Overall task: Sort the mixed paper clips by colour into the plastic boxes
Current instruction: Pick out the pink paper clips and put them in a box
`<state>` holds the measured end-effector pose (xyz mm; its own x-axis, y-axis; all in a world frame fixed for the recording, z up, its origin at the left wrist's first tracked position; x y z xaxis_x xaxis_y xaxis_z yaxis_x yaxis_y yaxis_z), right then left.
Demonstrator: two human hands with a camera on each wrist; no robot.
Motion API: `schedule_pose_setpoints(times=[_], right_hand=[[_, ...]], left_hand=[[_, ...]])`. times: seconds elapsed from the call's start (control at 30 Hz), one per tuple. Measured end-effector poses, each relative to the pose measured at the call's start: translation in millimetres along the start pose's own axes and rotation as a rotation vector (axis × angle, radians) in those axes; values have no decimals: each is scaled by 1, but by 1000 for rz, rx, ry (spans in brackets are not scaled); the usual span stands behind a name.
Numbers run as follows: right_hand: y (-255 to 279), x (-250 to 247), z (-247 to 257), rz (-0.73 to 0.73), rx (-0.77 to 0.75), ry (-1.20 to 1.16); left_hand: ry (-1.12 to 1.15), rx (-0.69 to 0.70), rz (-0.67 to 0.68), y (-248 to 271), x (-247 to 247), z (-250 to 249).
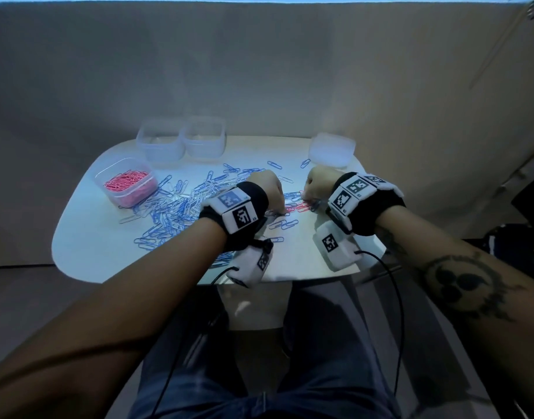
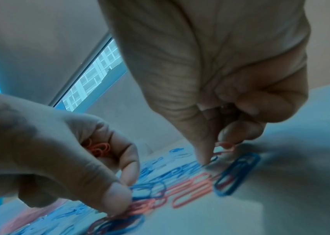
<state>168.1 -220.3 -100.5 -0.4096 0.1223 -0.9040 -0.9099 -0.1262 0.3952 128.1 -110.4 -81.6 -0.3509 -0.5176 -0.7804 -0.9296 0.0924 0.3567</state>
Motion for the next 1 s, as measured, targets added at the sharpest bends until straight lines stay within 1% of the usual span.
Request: schedule_pose_setpoints(times=[0.1, 0.17, 0.3, 0.37, 0.4, 0.43, 0.5, 0.53, 0.57, 0.6, 0.67, 0.73, 0.8, 0.9, 1.0], right_hand=[[7, -6, -8, -18, -5, 3], [9, -11, -13, -13, -23, -90], [17, -6, -18, 95, 32, -553], [22, -3, -15, 114, 47, -699], [26, -3, -11, 114, 25, -679], [30, -5, -6, 89, -25, -578], [33, -11, 6, -14, -163, -182], [34, -12, 12, -63, -218, 0], [34, -12, 15, -90, -248, 116], [33, -10, 17, -95, -272, 180], [31, -7, 19, -66, -307, 223], [29, -4, 18, -33, -314, 177], [28, -5, 18, -36, -320, 148], [23, -1, 18, 8, -300, 155], [20, 3, 18, 58, -273, 182]], left_hand=[[68, 2, 0, -3, -5, 8], [99, 1, -8, -3, -11, 14], [145, 1, 2, 0, -18, 18], [99, 0, 0, 1, -20, 21], [54, -3, -13, 0, -22, 23], [6, 6, -39, 1, -24, 23], [-64, 46, -96, 0, -27, 19], [-73, 74, -103, 0, -26, 14], [-81, 102, -93, 1, -24, 9], [-96, 122, -66, 1, -19, 4], [-154, 148, -2, -1, -9, -4], [-209, 165, 34, -1, -4, -10], [-265, 196, 50, -2, -2, -15], [-378, 233, 36, -1, -4, -20], [-425, 258, 10, 0, -6, -19]])
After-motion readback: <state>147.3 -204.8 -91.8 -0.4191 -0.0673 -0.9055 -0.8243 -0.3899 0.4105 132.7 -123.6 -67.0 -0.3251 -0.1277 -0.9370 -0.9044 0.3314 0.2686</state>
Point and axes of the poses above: each hand's wrist, its own y-axis away from the middle knuckle, its own x-axis out of the palm, z = x × y, the point moved 8 cm from there along -y, towards the middle knuckle, and after that the axes turned 6 degrees about y, right-handed, at the moved point
